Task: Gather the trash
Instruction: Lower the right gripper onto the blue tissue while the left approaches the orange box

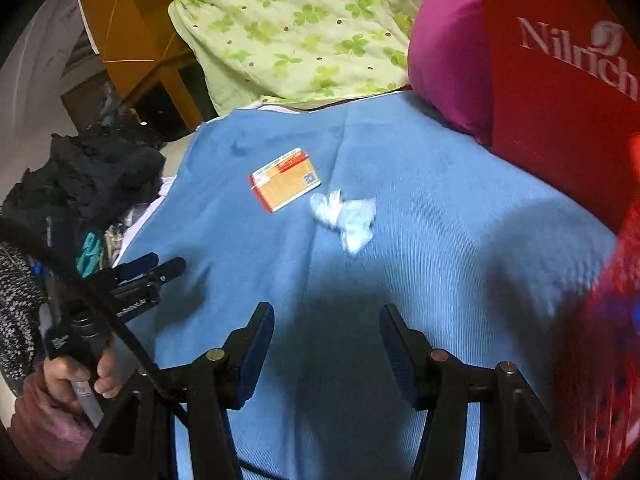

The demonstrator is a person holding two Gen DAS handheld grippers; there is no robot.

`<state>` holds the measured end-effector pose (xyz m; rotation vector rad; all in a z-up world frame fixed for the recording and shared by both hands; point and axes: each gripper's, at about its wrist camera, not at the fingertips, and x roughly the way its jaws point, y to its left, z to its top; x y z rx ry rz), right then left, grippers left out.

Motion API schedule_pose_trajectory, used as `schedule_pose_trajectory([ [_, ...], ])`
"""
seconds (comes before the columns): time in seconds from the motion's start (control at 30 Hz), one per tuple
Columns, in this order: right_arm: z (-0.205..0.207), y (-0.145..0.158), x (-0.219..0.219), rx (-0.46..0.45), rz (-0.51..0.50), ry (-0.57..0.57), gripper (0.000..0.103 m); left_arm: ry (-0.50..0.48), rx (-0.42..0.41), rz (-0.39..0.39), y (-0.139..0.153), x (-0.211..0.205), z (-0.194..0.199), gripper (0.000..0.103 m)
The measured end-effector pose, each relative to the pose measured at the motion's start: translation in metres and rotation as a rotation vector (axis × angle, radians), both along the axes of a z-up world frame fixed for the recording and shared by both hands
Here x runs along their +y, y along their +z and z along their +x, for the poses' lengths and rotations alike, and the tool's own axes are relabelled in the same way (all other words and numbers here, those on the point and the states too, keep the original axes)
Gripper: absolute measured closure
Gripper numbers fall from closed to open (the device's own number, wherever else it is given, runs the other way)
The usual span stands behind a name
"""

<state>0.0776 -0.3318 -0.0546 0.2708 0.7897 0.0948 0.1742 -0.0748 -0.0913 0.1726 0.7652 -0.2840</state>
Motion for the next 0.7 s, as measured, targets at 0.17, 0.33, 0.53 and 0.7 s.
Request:
schedule_pose_trajectory([
  [0.17,0.042,-0.007,-0.009,-0.003,-0.022,0.000,0.044,-0.062,-0.017,-0.051,0.003,-0.018,0.033,0.041],
  [0.33,0.074,-0.010,-0.016,-0.019,-0.025,0.018,0.044,-0.129,-0.022,-0.083,0.004,-0.035,0.063,0.041],
  [0.53,0.096,-0.015,-0.009,-0.038,-0.045,0.077,0.044,-0.279,-0.031,-0.125,0.011,-0.053,0.084,0.037],
  [0.7,0.108,-0.028,-0.006,-0.030,-0.071,0.093,0.044,-0.333,-0.026,-0.133,0.009,-0.064,0.102,0.025],
])
